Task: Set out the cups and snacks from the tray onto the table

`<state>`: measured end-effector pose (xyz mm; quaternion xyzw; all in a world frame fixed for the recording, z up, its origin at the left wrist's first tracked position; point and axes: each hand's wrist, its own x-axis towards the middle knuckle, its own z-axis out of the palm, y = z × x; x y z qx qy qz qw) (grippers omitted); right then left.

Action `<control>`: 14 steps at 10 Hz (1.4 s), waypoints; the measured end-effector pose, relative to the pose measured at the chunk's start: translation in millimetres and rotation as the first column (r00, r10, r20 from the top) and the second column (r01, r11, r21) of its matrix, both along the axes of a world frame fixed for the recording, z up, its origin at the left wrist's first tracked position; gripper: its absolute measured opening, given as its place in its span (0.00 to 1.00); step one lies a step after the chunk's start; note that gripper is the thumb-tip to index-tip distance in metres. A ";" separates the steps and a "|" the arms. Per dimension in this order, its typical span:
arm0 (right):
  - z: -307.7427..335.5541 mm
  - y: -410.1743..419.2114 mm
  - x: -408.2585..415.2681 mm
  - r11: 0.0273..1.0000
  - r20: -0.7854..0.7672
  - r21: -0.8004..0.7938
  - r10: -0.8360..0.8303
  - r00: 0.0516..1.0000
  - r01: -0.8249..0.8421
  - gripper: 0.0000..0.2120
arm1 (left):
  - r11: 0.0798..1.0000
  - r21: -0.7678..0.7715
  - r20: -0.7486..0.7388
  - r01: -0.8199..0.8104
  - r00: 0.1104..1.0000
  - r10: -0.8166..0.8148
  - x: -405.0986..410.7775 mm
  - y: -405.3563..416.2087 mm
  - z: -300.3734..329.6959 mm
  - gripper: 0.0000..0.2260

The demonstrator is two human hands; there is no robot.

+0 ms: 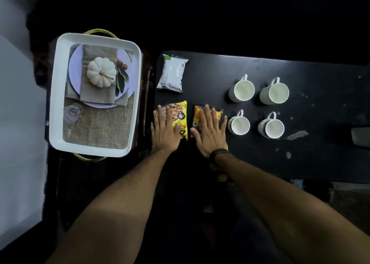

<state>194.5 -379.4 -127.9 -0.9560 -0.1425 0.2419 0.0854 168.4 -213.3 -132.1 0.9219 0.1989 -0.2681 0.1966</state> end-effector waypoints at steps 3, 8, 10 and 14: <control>18.8 126.9 126.9 0.977 0.048 0.154 -0.156 0.987 0.147 0.48 | 0.987 -0.044 0.181 -0.158 0.970 0.163 16.4 10.2 10.8 0.29; 8.3 103.9 126.4 -0.052 -0.645 0.519 -0.678 0.352 0.853 0.17 | 0.921 -0.178 0.157 -0.347 0.914 0.374 84.8 4.4 26.1 0.24; -12.2 86.7 104.1 0.093 -0.509 0.379 -0.810 0.292 0.921 0.17 | 0.900 -0.328 0.003 -0.286 0.953 0.304 125.3 -3.7 29.5 0.21; 101.0 32.2 154.6 0.883 -0.074 0.258 -0.386 0.919 0.392 0.30 | 0.993 -0.091 -0.017 0.070 0.997 -0.071 132.3 2.1 131.8 0.28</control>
